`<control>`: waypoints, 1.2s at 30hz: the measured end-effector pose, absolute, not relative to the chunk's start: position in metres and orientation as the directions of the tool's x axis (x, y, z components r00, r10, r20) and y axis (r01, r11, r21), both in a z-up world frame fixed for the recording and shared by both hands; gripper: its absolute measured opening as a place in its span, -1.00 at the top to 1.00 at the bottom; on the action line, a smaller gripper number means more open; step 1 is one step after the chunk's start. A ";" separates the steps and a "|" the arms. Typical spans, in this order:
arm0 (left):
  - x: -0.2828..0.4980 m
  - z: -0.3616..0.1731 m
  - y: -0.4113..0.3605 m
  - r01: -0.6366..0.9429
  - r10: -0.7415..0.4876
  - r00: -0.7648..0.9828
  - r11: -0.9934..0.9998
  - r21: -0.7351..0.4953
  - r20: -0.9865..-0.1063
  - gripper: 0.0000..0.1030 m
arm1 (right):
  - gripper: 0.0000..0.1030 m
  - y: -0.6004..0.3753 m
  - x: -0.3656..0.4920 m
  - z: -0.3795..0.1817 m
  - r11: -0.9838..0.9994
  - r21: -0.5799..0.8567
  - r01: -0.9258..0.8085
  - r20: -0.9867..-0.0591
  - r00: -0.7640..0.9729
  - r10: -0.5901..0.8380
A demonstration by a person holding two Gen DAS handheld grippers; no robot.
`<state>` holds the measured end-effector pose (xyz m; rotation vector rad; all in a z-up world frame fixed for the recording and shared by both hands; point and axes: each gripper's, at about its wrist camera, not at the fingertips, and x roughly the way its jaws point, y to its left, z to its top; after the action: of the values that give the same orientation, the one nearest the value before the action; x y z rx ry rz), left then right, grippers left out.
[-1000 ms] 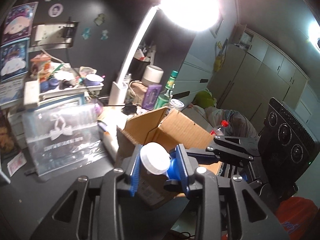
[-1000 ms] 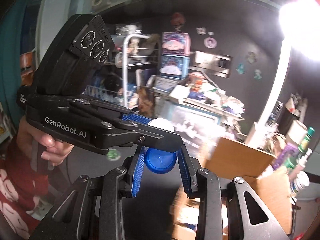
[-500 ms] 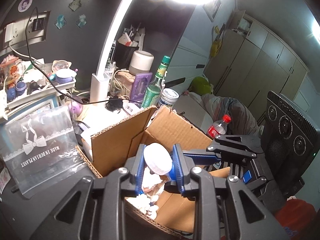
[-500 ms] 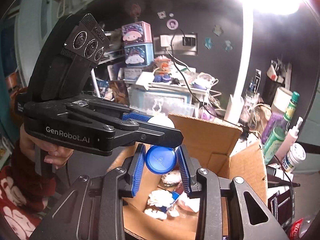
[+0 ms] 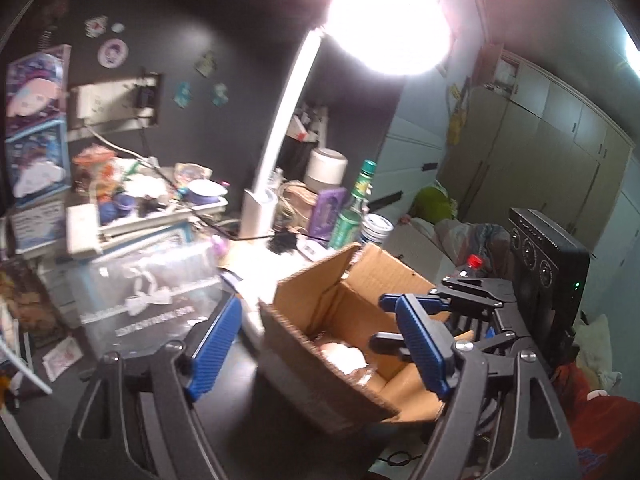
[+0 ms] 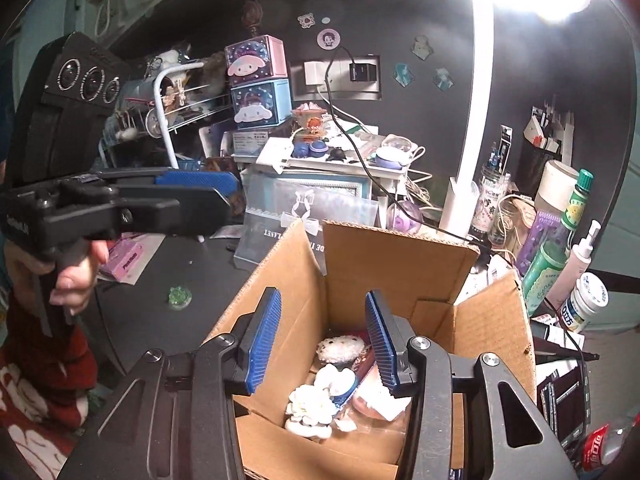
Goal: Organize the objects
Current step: 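Carry the lens case into the box and open the right tool, then move the right tool back and grasp the green round container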
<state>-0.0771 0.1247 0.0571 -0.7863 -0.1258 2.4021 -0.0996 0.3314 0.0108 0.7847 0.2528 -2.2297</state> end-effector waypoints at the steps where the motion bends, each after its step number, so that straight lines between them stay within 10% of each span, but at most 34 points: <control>1: -0.073 0.058 0.115 -0.498 0.553 -0.664 -0.829 -0.254 -0.503 -0.54 | 0.23 0.329 -0.098 0.012 -0.698 0.056 0.714 -0.604 -0.533 -0.593; 14: -0.027 0.022 -0.012 -0.239 0.286 -0.782 -0.958 -0.158 -0.554 -0.66 | 0.19 0.221 -0.050 0.005 -0.463 0.088 0.882 -0.596 -0.326 -0.734; 18: -0.015 -0.009 -0.038 -0.197 0.268 -0.770 -0.963 -0.183 -0.579 -0.67 | -0.06 0.179 -0.040 -0.024 -0.402 0.123 0.907 -0.614 -0.249 -0.749; 36: 0.003 -0.086 -0.107 -0.052 0.211 -0.716 -0.967 -0.251 -0.665 -0.67 | -0.04 0.042 -0.047 -0.165 -0.367 0.056 0.928 -0.774 -0.192 -0.604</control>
<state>0.0033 -0.1070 -0.0859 -1.1115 -0.3243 2.7662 -0.0469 0.0423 -0.1649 0.8848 0.5284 -1.7761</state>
